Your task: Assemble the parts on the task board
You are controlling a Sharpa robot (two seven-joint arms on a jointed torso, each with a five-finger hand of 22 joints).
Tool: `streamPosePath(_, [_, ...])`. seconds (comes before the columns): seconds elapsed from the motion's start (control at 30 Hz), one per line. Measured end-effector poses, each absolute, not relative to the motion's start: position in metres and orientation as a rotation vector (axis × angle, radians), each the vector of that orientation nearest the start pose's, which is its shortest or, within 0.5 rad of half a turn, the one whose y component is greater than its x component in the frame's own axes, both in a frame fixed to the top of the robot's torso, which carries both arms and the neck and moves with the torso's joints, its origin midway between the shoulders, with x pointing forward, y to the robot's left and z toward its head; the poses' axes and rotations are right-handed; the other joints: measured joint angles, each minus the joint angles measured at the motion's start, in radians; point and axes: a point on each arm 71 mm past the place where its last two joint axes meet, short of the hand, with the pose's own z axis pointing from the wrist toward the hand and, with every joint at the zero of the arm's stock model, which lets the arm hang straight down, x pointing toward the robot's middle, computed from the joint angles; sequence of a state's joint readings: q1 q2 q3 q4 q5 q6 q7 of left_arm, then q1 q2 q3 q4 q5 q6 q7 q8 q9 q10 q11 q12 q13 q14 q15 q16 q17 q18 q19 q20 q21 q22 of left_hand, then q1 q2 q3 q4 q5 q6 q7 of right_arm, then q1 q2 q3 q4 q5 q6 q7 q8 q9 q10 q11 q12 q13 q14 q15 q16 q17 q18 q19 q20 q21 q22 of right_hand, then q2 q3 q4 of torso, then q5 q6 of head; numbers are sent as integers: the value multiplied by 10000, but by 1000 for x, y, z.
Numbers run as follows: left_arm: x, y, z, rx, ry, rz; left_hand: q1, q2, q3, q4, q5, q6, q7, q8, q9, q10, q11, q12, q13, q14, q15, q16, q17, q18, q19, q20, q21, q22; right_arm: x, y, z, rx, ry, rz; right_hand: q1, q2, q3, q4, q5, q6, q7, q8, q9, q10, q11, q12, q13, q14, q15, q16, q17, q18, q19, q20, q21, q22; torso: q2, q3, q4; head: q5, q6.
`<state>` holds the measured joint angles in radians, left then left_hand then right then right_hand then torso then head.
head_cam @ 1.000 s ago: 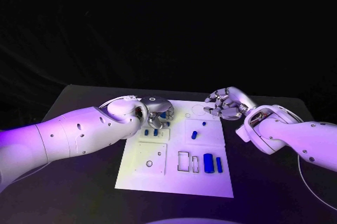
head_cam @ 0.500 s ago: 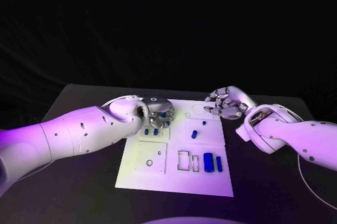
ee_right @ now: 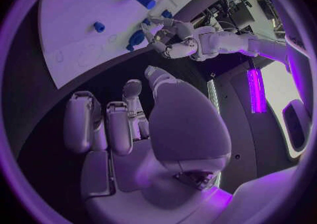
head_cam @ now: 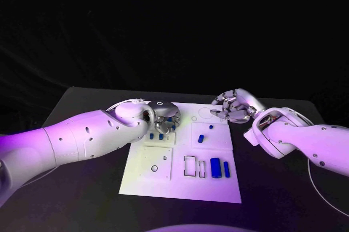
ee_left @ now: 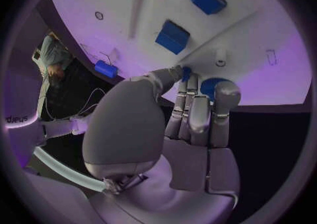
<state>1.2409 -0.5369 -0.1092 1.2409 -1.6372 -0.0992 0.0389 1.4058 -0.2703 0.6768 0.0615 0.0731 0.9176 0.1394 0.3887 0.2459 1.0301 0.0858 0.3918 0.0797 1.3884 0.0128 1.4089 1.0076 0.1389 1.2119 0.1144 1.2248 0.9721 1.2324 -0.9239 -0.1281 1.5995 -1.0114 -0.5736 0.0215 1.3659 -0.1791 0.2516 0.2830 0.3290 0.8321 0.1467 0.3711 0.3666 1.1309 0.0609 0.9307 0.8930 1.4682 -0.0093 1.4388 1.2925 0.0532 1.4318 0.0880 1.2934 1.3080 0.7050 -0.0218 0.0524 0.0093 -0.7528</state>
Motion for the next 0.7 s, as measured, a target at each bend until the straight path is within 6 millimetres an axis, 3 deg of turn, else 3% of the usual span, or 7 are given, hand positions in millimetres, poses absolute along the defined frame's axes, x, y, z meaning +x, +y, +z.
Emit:
streamPosePath(0.3, [518,109,-213,5960,17687,-6349,45,256,201,-202,-1,570,-75,37,112,622,-194,-57,69,218,-147,143,226,1,339,-52,386,524,469,-228,-183,2847,15556,8509,0,0,27,27,0,0,0,0,0,0,0,0,0,0,0,0,0,0,0,0,0,-1,7,-3,3,0,0])
streamPosePath(0.33, [518,109,-213,5958,17683,-6347,61,272,234,-235,-2,597,-102,38,119,682,-181,-89,69,239,-168,143,241,-18,376,-89,435,580,469,-228,-183,2847,15556,8509,-1,2,27,27,0,0,0,0,1,0,0,0,0,0,0,0,0,-1,0,0,0,-1,8,-3,3,0,0])
streamPosePath(0.37, [518,109,-213,5955,17678,-6346,66,276,262,-263,-3,626,-89,37,125,738,-190,-95,69,252,-181,143,252,-159,433,-103,478,624,469,-228,-183,2847,15556,8509,-41,42,27,27,0,0,0,0,0,0,0,0,0,0,0,0,0,0,0,0,0,-2,9,-3,2,0,1])
streamPosePath(0.7, [518,111,-214,5867,17546,-6376,244,453,754,-757,-76,639,37,-233,85,1152,-104,-388,133,376,-163,143,307,-155,641,-141,767,1036,468,-228,-183,2839,15546,8521,-92,13,27,27,0,0,0,0,-9,0,0,0,-13,0,0,0,0,0,0,0,0,-3,2,0,2,10,18])
